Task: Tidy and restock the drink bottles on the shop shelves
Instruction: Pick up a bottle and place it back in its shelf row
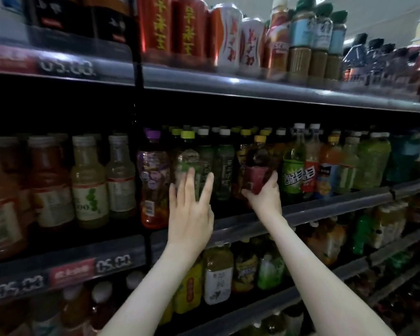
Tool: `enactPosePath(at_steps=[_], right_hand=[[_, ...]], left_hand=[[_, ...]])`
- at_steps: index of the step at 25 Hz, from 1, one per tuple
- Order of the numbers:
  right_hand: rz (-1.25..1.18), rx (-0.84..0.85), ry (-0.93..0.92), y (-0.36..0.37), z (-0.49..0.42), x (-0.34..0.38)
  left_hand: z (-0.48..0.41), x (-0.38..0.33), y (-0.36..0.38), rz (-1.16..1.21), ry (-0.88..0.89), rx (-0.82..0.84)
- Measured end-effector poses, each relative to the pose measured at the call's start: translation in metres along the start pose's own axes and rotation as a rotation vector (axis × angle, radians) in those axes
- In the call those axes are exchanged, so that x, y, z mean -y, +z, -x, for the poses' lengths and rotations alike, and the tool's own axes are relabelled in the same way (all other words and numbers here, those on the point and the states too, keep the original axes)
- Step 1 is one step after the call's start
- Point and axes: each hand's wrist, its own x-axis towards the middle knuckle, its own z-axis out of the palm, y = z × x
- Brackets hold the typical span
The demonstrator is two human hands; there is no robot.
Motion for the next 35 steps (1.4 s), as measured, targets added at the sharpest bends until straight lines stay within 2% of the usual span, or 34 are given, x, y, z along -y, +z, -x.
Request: enactPosePath(at_steps=[3,6,9,11,13,16,18,21,25,31,35], right_hand=[[-0.022,0.162,-0.016,-0.004,-0.030,-0.012],[-0.078,0.186,-0.049,-0.009,-0.037,-0.017],[-0.279,0.179,-0.148,-0.024,-0.019,-0.020],[-0.391,0.134,-0.234,-0.048,-0.003,-0.020],[-0.444,0.122,-0.282,-0.085,0.015,-0.028],[-0.416,0.235,-0.299,-0.148,0.035,-0.063],[-0.397,0.270,-0.235,-0.188,0.034,-0.101],[-0.413,0.243,-0.094,-0.242,0.011,-0.164],[-0.484,0.257,0.059,-0.336,-0.040,-0.272],[-0.353,0.177,0.162,-0.485,-0.126,-0.425],[-0.375,0.119,0.205,-0.544,-0.181,-0.514]], left_hand=[[0.001,-0.024,0.014,-0.081,-0.158,0.113],[0.002,-0.039,0.014,-0.141,-0.241,0.181],[0.000,-0.055,0.005,-0.097,-0.249,0.145],[-0.003,-0.082,0.001,0.060,-0.236,0.120],[-0.006,-0.120,0.002,0.300,-0.233,0.168],[-0.003,-0.186,0.009,0.656,-0.193,0.266],[-0.003,-0.230,0.021,0.823,-0.178,0.397],[-0.012,-0.297,0.049,0.878,-0.119,0.547],[-0.018,-0.431,0.107,0.914,-0.098,0.616],[-0.028,-0.640,0.194,1.092,-0.113,0.751],[-0.043,-0.740,0.260,1.036,-0.039,0.801]])
